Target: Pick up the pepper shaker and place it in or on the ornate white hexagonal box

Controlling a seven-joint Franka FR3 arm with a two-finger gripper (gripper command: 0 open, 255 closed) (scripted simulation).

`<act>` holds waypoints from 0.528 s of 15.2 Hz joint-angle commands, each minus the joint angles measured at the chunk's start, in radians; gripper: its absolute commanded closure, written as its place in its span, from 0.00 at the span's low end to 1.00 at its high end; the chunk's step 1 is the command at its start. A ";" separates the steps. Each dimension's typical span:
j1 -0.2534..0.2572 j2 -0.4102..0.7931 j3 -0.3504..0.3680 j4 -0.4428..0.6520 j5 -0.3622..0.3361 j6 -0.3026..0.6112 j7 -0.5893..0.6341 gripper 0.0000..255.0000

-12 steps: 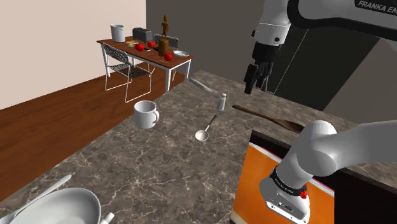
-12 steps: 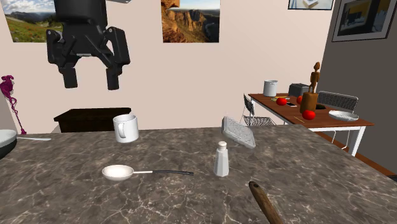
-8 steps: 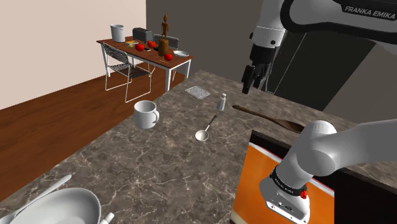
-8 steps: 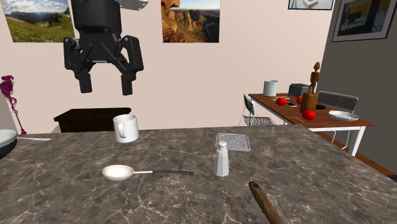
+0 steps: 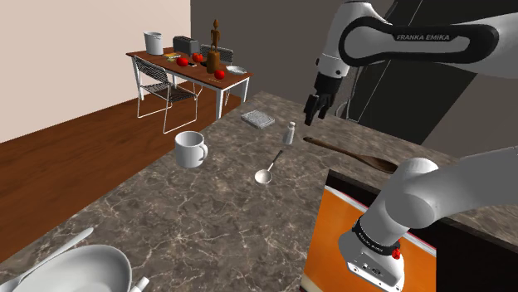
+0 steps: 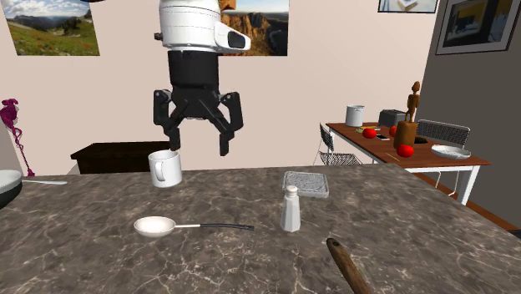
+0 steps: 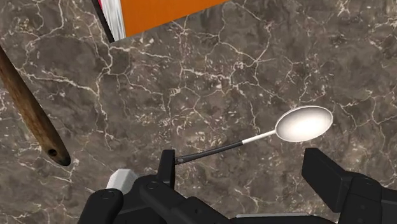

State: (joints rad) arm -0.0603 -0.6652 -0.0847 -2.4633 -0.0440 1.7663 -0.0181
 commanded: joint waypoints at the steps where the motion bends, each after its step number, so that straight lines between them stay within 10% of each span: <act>1: -0.010 0.055 -0.028 0.000 -0.011 0.071 -0.026 0.00; 8: -0.038 0.253 -0.131 0.027 -0.021 0.287 -0.128 0.00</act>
State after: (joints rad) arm -0.0963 -0.4394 -0.2028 -2.4376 -0.0663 2.0190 -0.1328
